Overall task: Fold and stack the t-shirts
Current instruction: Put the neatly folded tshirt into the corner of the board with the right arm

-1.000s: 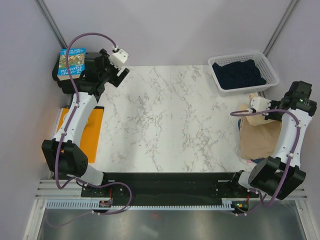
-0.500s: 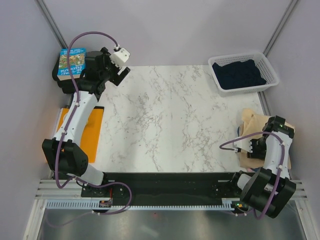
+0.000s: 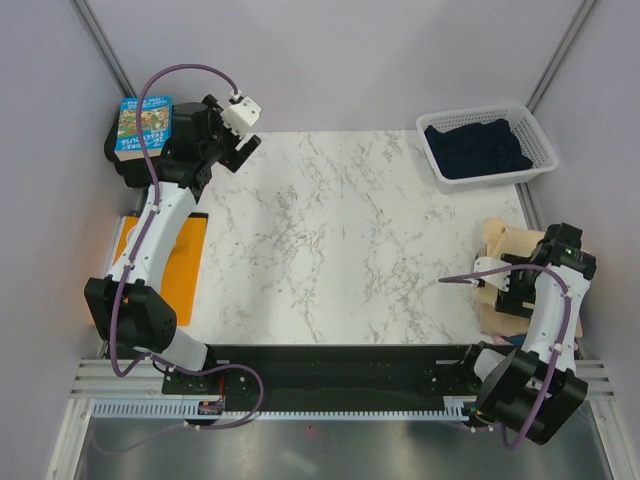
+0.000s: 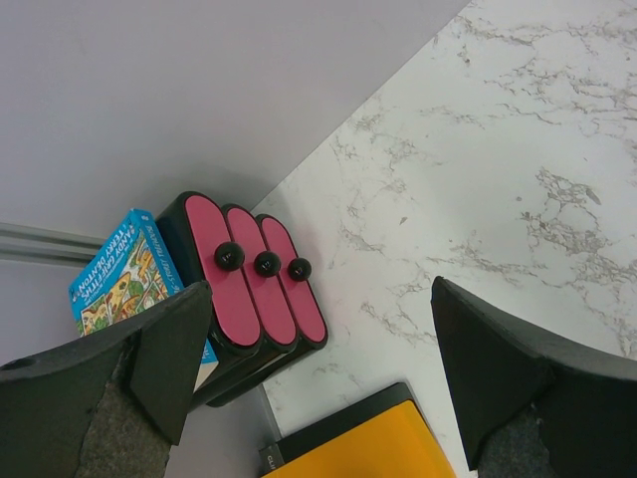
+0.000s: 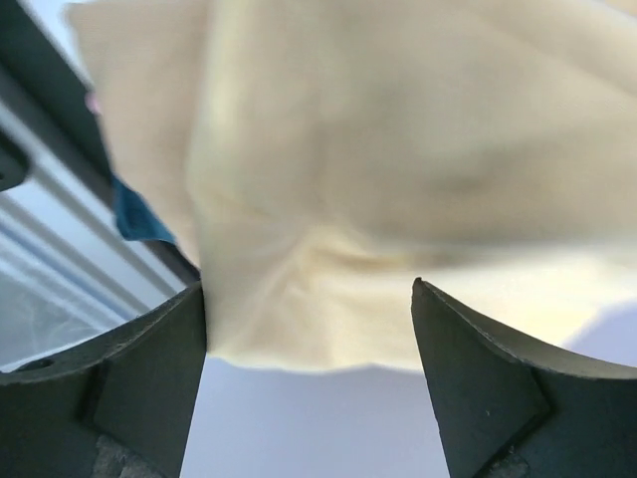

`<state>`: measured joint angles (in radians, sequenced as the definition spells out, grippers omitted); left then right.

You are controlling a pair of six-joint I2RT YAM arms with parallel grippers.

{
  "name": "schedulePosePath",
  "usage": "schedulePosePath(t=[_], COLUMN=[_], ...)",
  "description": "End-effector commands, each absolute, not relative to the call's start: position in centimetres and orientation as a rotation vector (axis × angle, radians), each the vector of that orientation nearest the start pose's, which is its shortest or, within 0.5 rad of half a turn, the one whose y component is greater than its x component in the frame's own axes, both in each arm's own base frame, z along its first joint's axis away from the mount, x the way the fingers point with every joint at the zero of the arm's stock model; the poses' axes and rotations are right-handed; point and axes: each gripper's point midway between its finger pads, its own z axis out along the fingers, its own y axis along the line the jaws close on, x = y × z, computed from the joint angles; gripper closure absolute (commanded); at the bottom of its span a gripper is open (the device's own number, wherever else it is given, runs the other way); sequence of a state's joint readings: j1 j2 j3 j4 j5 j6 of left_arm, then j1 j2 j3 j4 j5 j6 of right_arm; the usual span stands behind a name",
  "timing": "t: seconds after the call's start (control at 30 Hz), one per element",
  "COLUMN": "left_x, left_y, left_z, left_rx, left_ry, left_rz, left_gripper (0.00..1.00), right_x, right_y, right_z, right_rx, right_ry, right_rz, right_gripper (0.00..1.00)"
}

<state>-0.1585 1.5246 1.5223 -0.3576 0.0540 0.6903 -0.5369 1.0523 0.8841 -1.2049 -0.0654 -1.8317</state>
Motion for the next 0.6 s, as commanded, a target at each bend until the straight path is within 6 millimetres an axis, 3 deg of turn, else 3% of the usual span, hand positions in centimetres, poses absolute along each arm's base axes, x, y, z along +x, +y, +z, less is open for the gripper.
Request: schedulePosePath(t=[0.0,0.17,0.23,0.33,0.4,0.47,0.53,0.57], left_x=[46.9,47.0,47.2,47.4,47.6,47.7,47.8,47.9], left_y=[-5.7,-5.8,-5.8,-5.9,-5.9,-6.0,-6.1,-6.1], left_z=[34.3,34.3,34.2,34.6,34.6,34.5,34.4,34.3], left_rx=[0.834,0.836,0.835,0.832,0.834,0.836,0.836,0.837], left_ry=[1.689,1.688,1.689,1.682,1.683,1.683,1.683,1.687], left_rz=[0.344,0.338,0.333,0.335,0.333,0.33,0.323,0.321], left_gripper=[0.02,0.02,0.02,0.02,0.02,0.02,0.02,0.02], right_x=[17.5,17.2,16.4,16.0,16.4,18.2,19.3,20.4], right_y=[-12.9,-11.6,-9.9,-8.8,-9.2,-10.7,-12.0,-13.4], right_z=[15.3,18.4,18.5,19.3,19.3,19.3,18.7,18.4], right_rx=[-1.657,-1.605,-1.63,-1.616,-1.649,-1.542,-1.44,-1.41], right_ry=[2.319,2.27,2.249,2.219,2.194,2.215,2.252,2.248], right_rz=[-0.405,-0.366,-0.241,-0.204,-0.249,-0.352,-0.426,-0.519], right_gripper=[0.13,0.13,0.12,0.09,0.11,0.18,0.86,1.0])
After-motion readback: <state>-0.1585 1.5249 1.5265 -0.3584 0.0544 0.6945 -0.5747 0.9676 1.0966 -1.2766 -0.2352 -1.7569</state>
